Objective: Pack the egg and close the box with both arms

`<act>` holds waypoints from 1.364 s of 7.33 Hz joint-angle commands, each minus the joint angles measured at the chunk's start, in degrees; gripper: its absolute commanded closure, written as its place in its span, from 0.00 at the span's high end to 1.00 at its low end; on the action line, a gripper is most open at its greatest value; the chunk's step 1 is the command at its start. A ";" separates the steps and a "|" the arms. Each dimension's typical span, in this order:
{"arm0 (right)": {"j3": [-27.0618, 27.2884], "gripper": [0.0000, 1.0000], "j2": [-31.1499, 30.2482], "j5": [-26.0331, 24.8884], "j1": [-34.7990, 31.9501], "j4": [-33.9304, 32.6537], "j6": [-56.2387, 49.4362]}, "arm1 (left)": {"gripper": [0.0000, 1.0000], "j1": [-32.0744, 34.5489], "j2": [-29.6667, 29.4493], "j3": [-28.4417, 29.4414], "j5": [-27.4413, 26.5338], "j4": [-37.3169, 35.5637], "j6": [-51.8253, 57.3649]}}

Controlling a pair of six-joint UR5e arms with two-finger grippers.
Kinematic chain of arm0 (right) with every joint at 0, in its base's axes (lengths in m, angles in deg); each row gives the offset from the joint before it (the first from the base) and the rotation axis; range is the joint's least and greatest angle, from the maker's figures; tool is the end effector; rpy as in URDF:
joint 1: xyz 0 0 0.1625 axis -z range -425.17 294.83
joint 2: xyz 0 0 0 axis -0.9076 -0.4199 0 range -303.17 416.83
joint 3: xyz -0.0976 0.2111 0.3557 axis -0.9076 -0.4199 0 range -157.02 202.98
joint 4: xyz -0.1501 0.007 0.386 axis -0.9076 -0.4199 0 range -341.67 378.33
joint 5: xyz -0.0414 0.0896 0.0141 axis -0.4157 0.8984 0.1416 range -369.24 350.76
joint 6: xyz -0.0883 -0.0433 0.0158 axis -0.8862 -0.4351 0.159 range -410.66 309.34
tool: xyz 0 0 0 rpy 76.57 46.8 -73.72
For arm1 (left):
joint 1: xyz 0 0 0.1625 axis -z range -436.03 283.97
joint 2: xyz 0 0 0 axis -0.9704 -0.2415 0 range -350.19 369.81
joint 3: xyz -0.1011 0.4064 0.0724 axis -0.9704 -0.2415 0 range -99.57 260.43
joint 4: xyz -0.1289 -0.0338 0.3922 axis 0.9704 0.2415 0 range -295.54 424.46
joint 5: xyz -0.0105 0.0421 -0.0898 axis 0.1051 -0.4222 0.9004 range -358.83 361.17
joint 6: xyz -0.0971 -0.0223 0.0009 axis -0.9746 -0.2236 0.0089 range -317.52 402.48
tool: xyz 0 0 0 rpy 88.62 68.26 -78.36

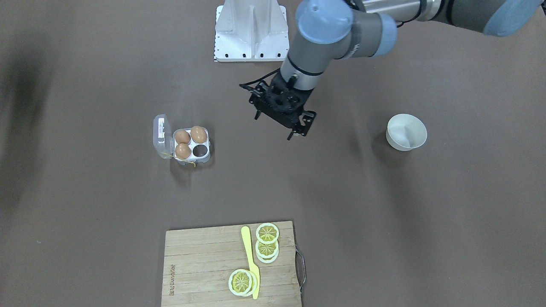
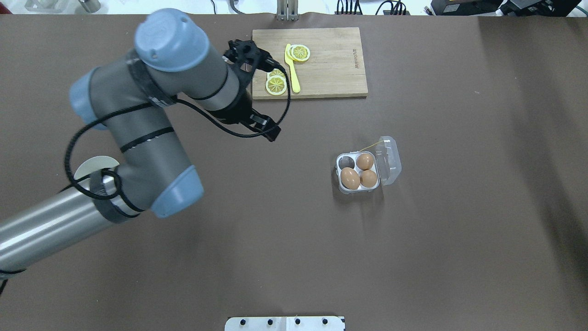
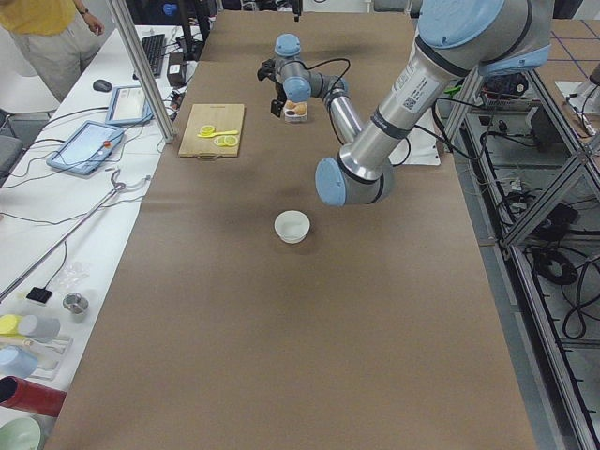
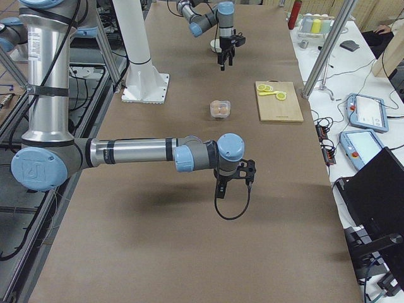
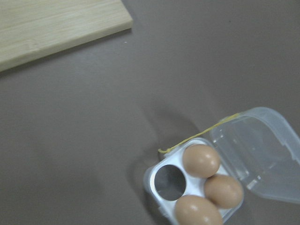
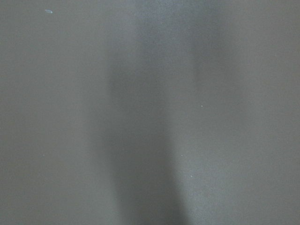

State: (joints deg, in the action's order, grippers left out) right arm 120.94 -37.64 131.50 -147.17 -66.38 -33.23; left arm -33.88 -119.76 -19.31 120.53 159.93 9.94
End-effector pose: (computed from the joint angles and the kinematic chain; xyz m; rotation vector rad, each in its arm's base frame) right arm -0.0094 -0.4699 0.6094 -0.0550 -0.8937 0.0855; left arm 0.4289 -0.5020 0.1613 0.4124 0.9721 0.4870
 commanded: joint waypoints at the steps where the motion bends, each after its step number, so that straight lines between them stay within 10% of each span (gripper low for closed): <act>1: -0.39 1.00 0.24 -0.20 0.00 -0.01 -0.03 | 0.97 8.97 10.35 -5.97 4.73 -2.57 12.44; 10: 0.22 1.00 0.33 0.76 0.79 -0.19 0.06 | 0.97 34.01 43.95 -5.92 11.57 2.97 38.56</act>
State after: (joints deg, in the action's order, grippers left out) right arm 120.97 -37.02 131.80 -146.46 -66.48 -33.24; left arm -4.10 -78.32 -28.18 129.04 161.73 43.22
